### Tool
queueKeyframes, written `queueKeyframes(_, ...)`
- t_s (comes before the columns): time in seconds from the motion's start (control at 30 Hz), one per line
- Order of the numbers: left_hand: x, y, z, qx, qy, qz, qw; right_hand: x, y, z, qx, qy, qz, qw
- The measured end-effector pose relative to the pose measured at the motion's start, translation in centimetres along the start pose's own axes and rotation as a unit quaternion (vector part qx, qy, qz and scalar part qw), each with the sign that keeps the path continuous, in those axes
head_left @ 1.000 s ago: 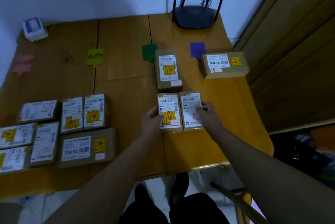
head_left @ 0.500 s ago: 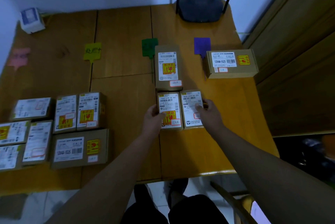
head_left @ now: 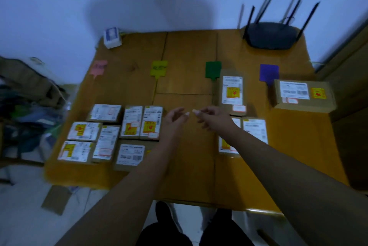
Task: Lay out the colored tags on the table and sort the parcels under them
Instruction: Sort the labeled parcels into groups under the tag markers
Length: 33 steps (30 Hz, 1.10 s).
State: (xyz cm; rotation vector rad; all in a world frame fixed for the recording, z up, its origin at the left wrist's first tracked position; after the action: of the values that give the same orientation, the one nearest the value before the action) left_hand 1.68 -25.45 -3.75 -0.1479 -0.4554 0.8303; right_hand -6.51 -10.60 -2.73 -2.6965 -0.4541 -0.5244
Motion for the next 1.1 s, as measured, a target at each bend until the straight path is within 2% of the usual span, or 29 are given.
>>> queueKeyframes(0.17,-3.7,-8.2,-0.5,0.028,-0.016,0.027,0.999,0.1,8.5,-2.9,0.022,-0.012,-0.042,0.999)
queueKeyframes(0.27,-6.9,-12.8,-2.3,0.021,-0.035,0.033,0.999,-0.3,13.1,-3.4,0.061,-0.025,-0.034,0.997)
queueKeyframes(0.4,-11.5,-17.4,-5.1,-0.106,-0.043,0.062,0.991,-1.7,17.9,-2.2,0.11,0.028,-0.003,0.993)
queueKeyframes(0.47,-13.6,-18.7,-6.0,-0.155,-0.033,0.041,0.986,-2.0,19.6,-1.4,0.118,0.075,0.014,0.99)
queueKeyframes(0.63,-17.2,-19.5,-6.5,-0.223,0.007,-0.056,0.973,-2.2,22.0,0.6,0.182,0.137,0.077,0.971)
queueKeyframes(0.73,-17.7,-19.1,-6.2,-0.222,0.018,-0.109,0.969,-2.1,22.5,1.4,0.162,0.167,0.097,0.968)
queueKeyframes(0.9,-19.1,-18.9,-7.0,-0.257,-0.008,-0.121,0.959,-2.5,22.7,1.9,0.148,0.172,0.127,0.966)
queueKeyframes(1.03,-19.6,-18.5,-6.8,-0.302,0.039,-0.123,0.945,-2.8,22.8,2.4,0.153,0.173,0.131,0.964)
queueKeyframes(1.1,-19.8,-18.3,-7.0,-0.29,0.036,-0.122,0.948,-2.9,22.5,2.7,0.159,0.178,0.142,0.961)
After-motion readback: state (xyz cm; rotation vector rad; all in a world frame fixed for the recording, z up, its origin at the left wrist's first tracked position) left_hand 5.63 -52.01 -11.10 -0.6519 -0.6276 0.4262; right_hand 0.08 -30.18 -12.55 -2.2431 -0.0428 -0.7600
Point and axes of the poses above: each hand's wrist, its own x-axis away from the middle knuckle, its own y-axis out of the palm, z = x × y, the point moved 6 cm from there along -x, towards the middle knuckle, and after that the axes turned 13 degrees about z, right-handed, at the moved point
